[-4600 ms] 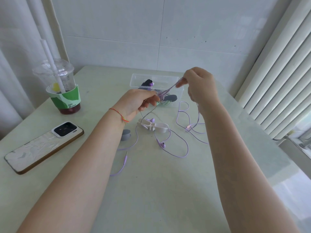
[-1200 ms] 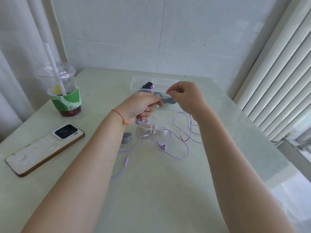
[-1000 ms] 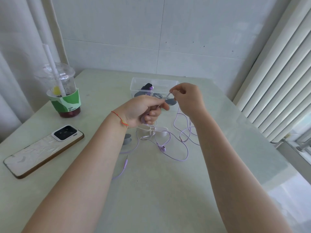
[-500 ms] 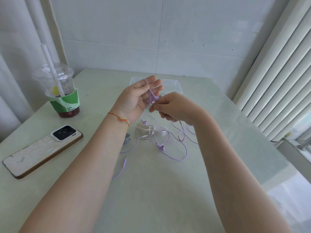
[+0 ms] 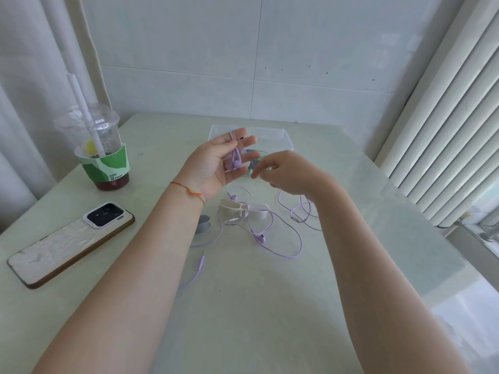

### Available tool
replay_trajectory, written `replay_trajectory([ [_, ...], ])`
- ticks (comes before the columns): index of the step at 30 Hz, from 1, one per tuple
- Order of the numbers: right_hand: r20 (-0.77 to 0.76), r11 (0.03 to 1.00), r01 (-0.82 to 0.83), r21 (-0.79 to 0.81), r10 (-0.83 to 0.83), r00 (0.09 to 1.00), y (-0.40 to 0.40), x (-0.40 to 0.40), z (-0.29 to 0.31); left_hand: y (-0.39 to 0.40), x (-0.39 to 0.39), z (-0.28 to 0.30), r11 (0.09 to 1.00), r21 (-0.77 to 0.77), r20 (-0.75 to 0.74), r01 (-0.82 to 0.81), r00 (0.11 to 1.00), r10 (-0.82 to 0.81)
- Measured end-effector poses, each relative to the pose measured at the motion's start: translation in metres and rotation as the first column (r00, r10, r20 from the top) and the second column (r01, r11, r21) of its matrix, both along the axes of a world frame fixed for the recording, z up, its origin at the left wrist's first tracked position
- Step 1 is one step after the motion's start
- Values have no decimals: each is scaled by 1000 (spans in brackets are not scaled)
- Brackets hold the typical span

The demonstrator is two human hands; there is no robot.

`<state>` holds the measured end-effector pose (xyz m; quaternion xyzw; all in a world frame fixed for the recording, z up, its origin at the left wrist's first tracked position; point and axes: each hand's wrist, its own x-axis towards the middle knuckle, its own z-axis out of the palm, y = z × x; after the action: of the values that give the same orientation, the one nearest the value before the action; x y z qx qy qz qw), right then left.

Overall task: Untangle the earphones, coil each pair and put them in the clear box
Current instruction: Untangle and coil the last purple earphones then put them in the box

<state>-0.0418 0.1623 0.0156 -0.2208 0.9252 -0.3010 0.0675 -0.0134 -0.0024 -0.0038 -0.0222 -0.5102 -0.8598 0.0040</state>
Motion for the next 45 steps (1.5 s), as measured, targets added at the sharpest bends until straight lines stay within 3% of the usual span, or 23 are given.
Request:
replay_trajectory([
  [4, -43, 998, 34, 50, -32, 999, -1, -4, -4, 1, 4, 5, 981, 179, 24, 78, 996, -84],
  [8, -44, 995, 34, 96, -30, 999, 1, -4, -4, 3, 3, 6, 972, 216, -6, 91, 996, -92],
  [15, 35, 975, -152, 162, 149, 988, -9, 8, 1, 8, -1, -4, 1000, -4, 6, 6, 1000, -6],
  [21, 13, 978, -160, 133, 159, 987, -9, 16, 13, 9, -8, -12, 972, -228, -38, -63, 998, 55],
  [24, -20, 989, -123, 77, 125, 992, -7, 16, 16, 8, -10, -16, 924, -370, 4, -96, 994, 105],
  [27, -89, 999, -35, -16, 34, 995, -1, 10, 20, 9, -8, -15, 901, -432, 74, -21, 996, 59],
  [31, -93, 982, 22, -187, -40, 995, 5, 2, 18, 14, -5, -10, 937, -325, 194, 126, 979, -64],
  [38, -114, 925, 64, -376, -114, 987, 9, -8, 10, 12, -2, -5, 934, -73, 157, 349, 929, -335],
  [41, -78, 922, 73, -381, -111, 991, 8, -10, 5, 11, 0, -2, 936, 17, 79, 350, 933, -350],
  [45, 84, 952, 29, -306, -3, 996, 6, -7, 0, 10, 2, -1, 952, 213, -11, 219, 975, -222],
])
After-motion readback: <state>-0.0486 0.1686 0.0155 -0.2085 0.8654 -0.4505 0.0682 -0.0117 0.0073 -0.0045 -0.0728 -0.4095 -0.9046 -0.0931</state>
